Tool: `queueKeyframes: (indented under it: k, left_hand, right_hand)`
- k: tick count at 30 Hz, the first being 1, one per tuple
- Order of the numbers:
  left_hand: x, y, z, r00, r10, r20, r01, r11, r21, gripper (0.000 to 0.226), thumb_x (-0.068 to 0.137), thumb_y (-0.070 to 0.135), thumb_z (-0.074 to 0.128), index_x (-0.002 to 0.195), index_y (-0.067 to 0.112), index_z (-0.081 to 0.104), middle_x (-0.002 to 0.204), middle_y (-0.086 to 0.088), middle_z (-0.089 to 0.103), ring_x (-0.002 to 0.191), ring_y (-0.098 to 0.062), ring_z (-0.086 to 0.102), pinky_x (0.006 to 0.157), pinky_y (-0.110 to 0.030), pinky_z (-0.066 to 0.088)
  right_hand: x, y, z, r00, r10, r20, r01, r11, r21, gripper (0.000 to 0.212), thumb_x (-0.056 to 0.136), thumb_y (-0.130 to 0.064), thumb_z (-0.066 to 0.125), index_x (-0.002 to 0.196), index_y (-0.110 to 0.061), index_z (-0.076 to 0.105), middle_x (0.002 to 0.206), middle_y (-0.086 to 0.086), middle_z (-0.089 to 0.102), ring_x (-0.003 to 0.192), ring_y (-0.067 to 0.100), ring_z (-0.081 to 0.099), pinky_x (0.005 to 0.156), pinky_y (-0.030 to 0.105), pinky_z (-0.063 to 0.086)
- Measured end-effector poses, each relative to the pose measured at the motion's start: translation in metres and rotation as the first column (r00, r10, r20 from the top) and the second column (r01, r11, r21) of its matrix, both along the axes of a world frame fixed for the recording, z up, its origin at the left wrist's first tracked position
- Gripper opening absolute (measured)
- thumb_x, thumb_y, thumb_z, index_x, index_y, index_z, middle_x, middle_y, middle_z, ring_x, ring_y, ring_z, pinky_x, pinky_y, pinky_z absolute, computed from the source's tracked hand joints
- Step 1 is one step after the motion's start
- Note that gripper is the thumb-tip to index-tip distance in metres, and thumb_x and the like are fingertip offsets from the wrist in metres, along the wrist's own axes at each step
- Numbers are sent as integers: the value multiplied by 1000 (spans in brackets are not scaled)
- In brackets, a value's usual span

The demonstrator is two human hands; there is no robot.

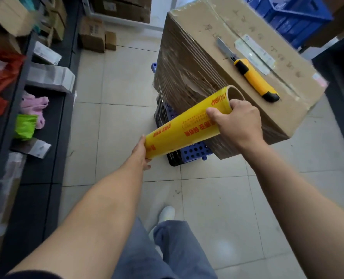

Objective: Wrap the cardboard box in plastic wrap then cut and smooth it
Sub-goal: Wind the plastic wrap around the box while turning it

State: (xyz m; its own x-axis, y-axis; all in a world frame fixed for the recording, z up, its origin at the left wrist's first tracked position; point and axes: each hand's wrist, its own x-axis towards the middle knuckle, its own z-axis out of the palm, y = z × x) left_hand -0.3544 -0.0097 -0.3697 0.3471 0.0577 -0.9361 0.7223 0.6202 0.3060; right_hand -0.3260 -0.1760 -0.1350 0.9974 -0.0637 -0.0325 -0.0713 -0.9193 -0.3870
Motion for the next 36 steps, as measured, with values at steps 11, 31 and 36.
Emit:
queueKeyframes:
  k: [11, 31, 36]
  left_hand:
    - [-24, -59, 0, 959, 282, -10, -282, 959, -22, 47, 88, 29, 53, 132, 20, 39, 140, -10, 39, 129, -31, 39, 110, -56, 23]
    - [-108, -161, -11, 906, 423, 34, -423, 906, 13, 72, 84, 63, 52, 142, 26, 32, 139, -8, 45, 127, -26, 46, 111, -59, 17]
    - [-125, -168, -7, 889, 456, 31, -456, 890, -8, 51, 88, 41, 54, 135, 26, 40, 136, -10, 45, 118, -29, 50, 111, -57, 18]
  right_hand:
    - [-6, -64, -8, 990, 142, -10, -142, 989, 36, 48, 82, -54, 61, 68, -9, 54, 59, 3, 51, 55, 17, 48, 48, 30, 32]
    - [-48, -160, -11, 928, 370, -50, -364, 926, 98, 38, 80, -47, 64, 82, -10, 68, 76, 6, 69, 75, 24, 64, 75, 43, 53]
    - [-66, -164, -8, 925, 380, -5, -379, 924, 41, 52, 80, -57, 61, 72, -6, 64, 65, 9, 62, 68, 29, 60, 66, 41, 50]
